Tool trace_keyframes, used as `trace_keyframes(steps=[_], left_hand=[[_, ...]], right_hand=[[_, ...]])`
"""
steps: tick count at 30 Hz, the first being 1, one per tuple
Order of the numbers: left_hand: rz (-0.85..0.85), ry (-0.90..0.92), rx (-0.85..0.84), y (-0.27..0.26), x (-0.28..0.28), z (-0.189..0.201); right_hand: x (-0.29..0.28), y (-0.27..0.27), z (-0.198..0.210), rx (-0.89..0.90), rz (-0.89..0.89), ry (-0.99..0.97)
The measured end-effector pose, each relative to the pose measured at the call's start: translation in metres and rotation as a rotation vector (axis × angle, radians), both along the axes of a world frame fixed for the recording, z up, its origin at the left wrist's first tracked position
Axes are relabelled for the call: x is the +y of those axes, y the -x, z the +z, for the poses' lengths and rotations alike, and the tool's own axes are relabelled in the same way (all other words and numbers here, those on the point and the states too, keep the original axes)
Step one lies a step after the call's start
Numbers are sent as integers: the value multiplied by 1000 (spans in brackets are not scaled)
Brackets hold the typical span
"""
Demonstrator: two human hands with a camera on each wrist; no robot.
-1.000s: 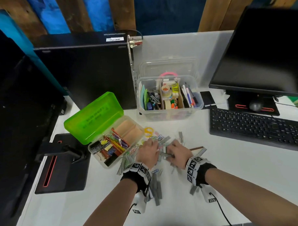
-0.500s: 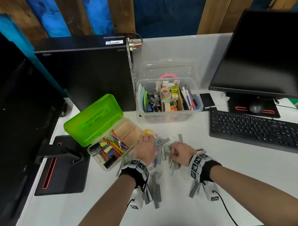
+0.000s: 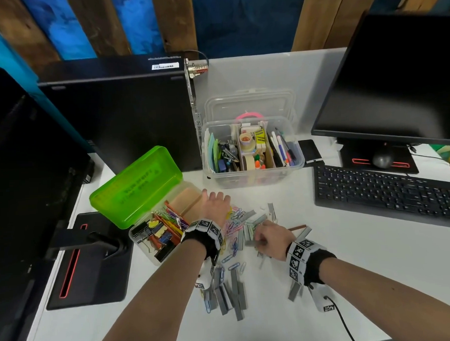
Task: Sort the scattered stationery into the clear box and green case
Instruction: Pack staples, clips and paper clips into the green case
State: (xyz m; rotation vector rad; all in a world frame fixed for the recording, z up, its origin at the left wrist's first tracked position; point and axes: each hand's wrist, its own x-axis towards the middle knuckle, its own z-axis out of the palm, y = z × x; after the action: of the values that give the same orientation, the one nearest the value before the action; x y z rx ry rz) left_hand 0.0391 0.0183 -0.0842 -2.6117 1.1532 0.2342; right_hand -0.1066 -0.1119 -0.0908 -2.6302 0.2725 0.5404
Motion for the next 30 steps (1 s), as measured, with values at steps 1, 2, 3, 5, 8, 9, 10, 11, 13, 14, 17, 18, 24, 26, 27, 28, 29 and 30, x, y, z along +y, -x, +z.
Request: trace_keyframes(steps=[1, 2, 3, 5, 8, 9, 10, 11, 13, 14, 17, 18, 24, 26, 27, 28, 29, 30], left_hand=[[-21, 13, 6, 0, 1, 0], [-43, 22, 10, -1, 3, 0], [-63, 39, 9, 0, 4, 1], [-96, 91, 11, -1, 7, 1], [-151, 158, 16, 0, 14, -1], [-169, 193, 19, 1, 15, -1], [-181, 239, 31, 2, 15, 0], [-185, 298, 54, 3, 16, 1], [-180, 413, 121, 7, 12, 5], [-177, 456, 166, 9, 9, 7], [-159, 536, 303, 16, 3, 12], [-130, 562, 360, 19, 3, 14], [52, 605, 570, 25, 12, 21], [91, 615, 583, 27, 14, 20], [117, 632, 591, 28, 14, 19], [139, 655, 606, 29, 15, 19], [159, 674, 622, 30, 15, 18], [167, 682, 633, 31, 14, 18]], right_hand=[[0, 0, 0, 5, -1, -7], [-1, -1, 0, 6, -3, -15], [-2, -1, 1, 2, -8, -23], [-5, -2, 2, -8, -24, -52], [-9, -6, 9, -66, -50, -103], [-10, -8, 13, -109, -70, -122], [-10, -12, 16, -155, -95, -139], [-11, -16, 19, -198, -126, -158], [-8, -24, 25, -259, -198, -208], [-7, -29, 28, -275, -222, -239], [-3, -40, 33, -278, -206, -293], [-1, -42, 35, -271, -199, -296], [-7, -45, 45, -223, -175, -314], [-10, -45, 46, -203, -157, -328], [-12, -45, 46, -200, -157, -347], [-13, -45, 47, -195, -169, -371], [-14, -44, 48, -201, -183, -399], [-14, -43, 50, -208, -202, -426]])
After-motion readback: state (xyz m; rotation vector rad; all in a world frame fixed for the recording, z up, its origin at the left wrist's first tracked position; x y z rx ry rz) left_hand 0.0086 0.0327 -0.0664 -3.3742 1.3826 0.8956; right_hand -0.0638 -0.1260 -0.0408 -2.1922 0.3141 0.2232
